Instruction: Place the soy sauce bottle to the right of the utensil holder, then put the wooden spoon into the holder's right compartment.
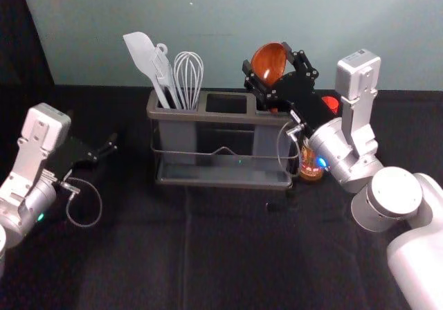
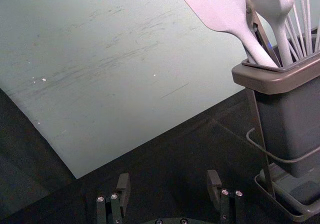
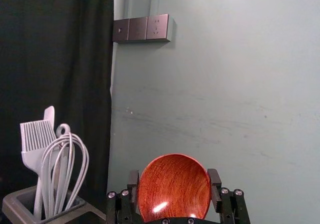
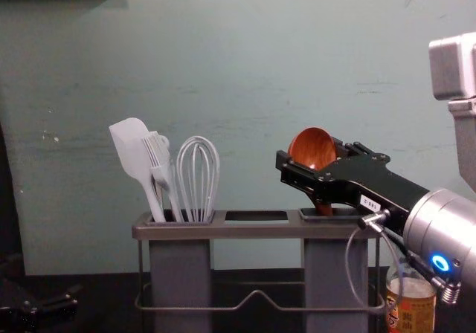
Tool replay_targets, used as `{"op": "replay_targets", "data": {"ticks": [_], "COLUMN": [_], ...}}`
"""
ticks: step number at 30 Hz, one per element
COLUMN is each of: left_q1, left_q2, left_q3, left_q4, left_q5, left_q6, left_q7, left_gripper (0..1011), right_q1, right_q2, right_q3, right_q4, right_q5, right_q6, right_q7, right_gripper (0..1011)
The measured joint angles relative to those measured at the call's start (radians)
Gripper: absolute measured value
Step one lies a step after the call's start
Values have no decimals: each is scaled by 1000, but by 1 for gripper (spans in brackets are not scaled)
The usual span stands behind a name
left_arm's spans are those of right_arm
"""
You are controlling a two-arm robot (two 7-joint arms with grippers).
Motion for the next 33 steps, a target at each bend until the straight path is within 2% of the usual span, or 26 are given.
{"op": "replay_targets", "data": {"ticks": [12, 19, 22, 31, 33], "left_q1": [0, 0, 0, 0, 0], "left_q2": [0, 0, 0, 0, 0], "left_q3": [0, 0, 0, 0, 0], "left_q4": [0, 0, 0, 0, 0], "left_q5": [0, 0, 0, 0, 0], "left_q6": [0, 0, 0, 0, 0], "left_q7": [0, 0, 0, 0, 0], "left_gripper": [1005, 1005, 1005, 1005, 1005], "right_q1": [-15, -28, -34, -77, -96], "right_q2": [6, 10, 11, 27, 34], "right_q3": [6, 8, 8, 11, 14], "right_q4": [-36, -68, -83, -171, -208], "right_q5": [15, 25, 25, 28, 27], "right_q6": [27, 40, 51, 84, 111], "right_q7": [8, 10, 7, -7, -20], "right_gripper": [843, 1003, 1002, 1002, 1003]}}
